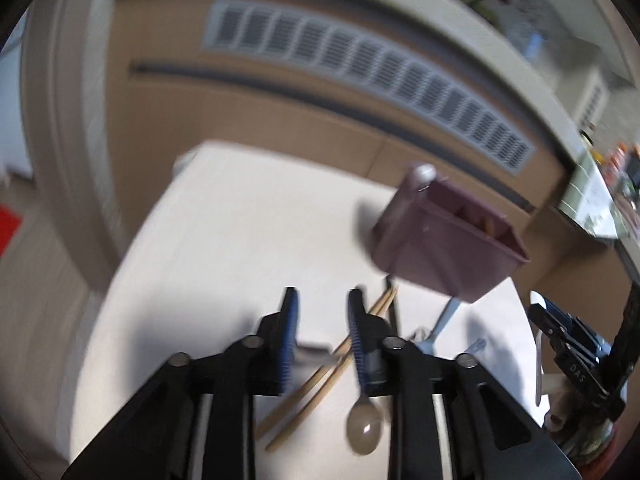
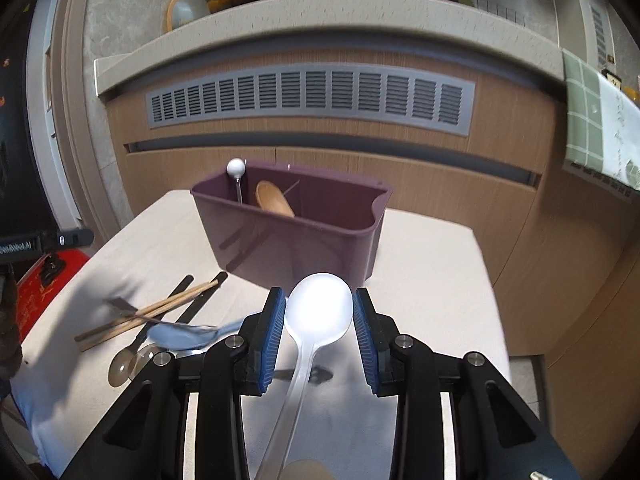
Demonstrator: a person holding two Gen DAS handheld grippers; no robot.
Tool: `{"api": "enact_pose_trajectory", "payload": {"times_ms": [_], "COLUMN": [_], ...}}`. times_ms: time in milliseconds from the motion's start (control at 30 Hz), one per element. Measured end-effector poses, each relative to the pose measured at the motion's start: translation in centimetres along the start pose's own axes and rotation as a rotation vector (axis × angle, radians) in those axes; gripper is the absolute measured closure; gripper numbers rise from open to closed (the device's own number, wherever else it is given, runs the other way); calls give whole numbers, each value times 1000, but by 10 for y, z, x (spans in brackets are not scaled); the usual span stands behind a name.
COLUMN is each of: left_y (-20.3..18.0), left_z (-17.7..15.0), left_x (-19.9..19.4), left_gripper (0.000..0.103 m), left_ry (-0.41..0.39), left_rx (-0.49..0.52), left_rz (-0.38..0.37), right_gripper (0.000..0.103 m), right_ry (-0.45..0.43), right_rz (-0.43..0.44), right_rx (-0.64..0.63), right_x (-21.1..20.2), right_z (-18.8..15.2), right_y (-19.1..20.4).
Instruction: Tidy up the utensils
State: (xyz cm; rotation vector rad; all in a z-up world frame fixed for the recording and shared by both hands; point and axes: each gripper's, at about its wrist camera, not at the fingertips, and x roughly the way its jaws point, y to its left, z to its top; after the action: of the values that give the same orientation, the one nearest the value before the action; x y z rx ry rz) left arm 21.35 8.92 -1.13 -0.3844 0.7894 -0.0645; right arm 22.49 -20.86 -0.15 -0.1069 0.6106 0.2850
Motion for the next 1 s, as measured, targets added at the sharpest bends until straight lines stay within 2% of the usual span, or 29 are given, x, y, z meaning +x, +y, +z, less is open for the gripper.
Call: {"api": "enact_pose_trajectory", "payload": {"times_ms": [100, 200, 300, 467, 567, 767, 833, 900, 967, 1000], "left_y": [11, 13, 20, 44, 51, 60, 58, 48, 38, 35], "left_z": [-8, -18, -24, -36, -42, -44, -42, -37, -33, -33], "left_x": [15, 21, 19, 24, 32, 44, 49, 54, 60, 63], "left_gripper": [70, 70, 70, 70, 70, 70, 72, 73, 90, 93], "left_ry": [77, 115, 129, 154, 170, 138, 123, 104, 104, 107], "left_rx": [-55, -98, -147, -309, -368, -484, -494, -444, -368, -345], "left_rz": [-45, -52, -61, -63, -77, -129, -129, -99, -68, -62], "right_gripper": [71, 71, 71, 71, 71, 71, 71, 71, 71, 71], "right_ry": [27, 27, 21, 45, 41, 51, 55, 60, 65, 66], "right_rz": [9, 11, 11, 5, 10, 9, 8, 7, 8, 8], "right_rx": [-1, -21, -30, -8, 3, 8, 10, 12, 14, 12], "right_x": [6, 3, -3, -3, -6, -8, -7, -5, -4, -3], "right_z": [-4, -9, -13, -19, -23, -27, -27, -28, -28, -28], "right_y": [5, 12, 14, 11, 11, 15, 15, 16, 17, 17]}}
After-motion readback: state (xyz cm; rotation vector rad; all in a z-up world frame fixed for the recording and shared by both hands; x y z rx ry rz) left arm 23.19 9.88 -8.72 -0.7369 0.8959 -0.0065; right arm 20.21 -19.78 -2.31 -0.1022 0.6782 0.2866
